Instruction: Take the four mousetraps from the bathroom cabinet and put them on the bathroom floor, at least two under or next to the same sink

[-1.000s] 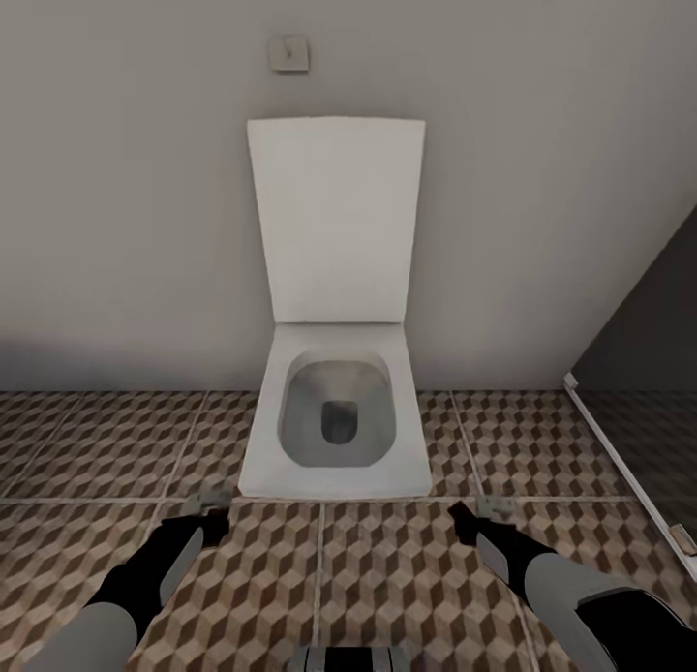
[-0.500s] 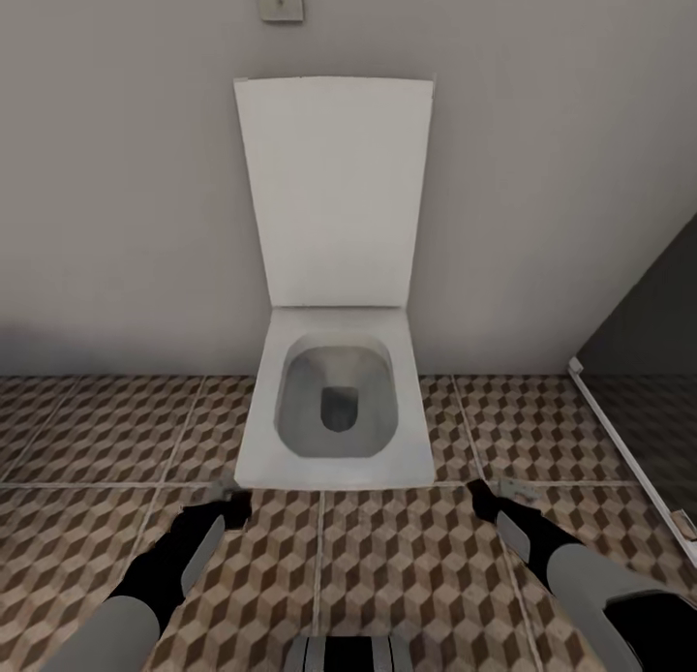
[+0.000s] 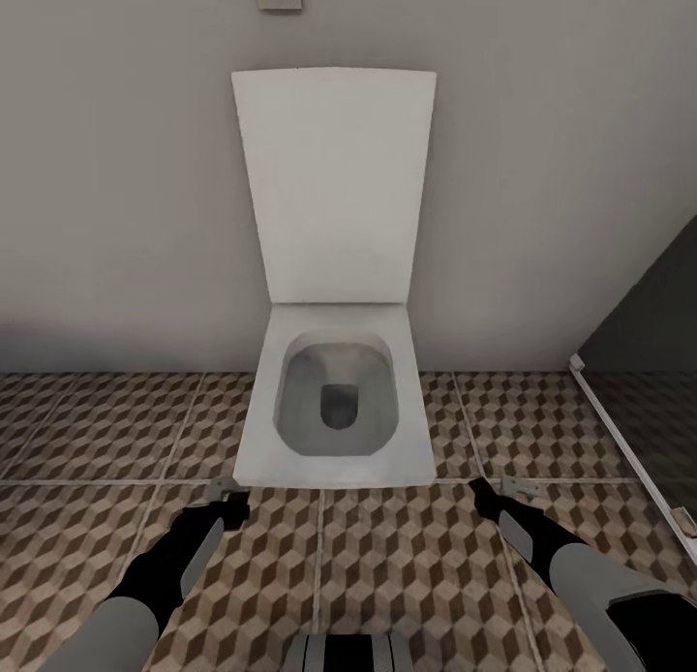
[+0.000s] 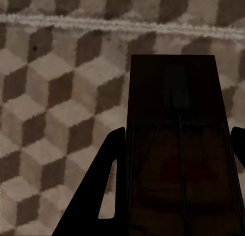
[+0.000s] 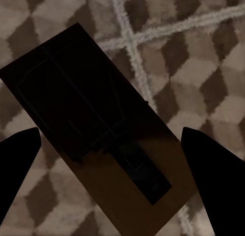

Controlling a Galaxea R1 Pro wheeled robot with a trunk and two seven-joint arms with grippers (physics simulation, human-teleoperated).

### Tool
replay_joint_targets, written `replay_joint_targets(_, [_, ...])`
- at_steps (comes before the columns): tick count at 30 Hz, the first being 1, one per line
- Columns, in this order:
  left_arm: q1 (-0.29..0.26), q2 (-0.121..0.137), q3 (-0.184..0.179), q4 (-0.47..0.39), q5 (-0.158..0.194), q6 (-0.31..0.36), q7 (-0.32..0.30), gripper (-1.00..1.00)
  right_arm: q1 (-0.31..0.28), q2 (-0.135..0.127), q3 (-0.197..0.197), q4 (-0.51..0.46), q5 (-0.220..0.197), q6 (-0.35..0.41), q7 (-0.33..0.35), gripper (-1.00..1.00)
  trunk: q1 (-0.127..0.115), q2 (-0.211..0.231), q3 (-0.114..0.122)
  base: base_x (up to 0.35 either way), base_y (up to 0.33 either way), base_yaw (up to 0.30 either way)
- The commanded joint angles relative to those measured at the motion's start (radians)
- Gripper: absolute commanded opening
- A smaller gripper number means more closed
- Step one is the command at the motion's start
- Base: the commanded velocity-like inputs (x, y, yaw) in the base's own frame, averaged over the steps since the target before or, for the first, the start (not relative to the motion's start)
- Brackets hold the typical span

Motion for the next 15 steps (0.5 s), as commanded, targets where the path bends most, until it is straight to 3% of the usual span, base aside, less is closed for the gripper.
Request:
replay_joint_targets(1, [0.0, 0.002, -0.007, -0.001, 0.009, 0.003, 0.012, -1.0, 0.0, -0.001, 0.01, -0.003, -0.006, 0.007, -0.006, -1.0, 0.0, 0.0, -0.001, 0.0, 0.0, 0.0])
replay_joint_targets(8, [0.0, 0.003, -0.006, 0.0, 0.01, 0.002, 0.012, -1.0, 0.0, 0.001, 0.016, -0.004, 0.001, 0.01, -0.007, -1.0, 0.0, 0.0, -0.001, 0.0, 0.0, 0.0])
replay_joint_targets(15, [0.0, 0.001, -0.007, 0.0, 0.01, 0.002, 0.012, -1.0, 0.0, 0.006, 0.014, -0.004, 0.001, 0.011, -0.082, -1.0, 0.0, 0.0, -0.001, 0.0, 0.0, 0.006])
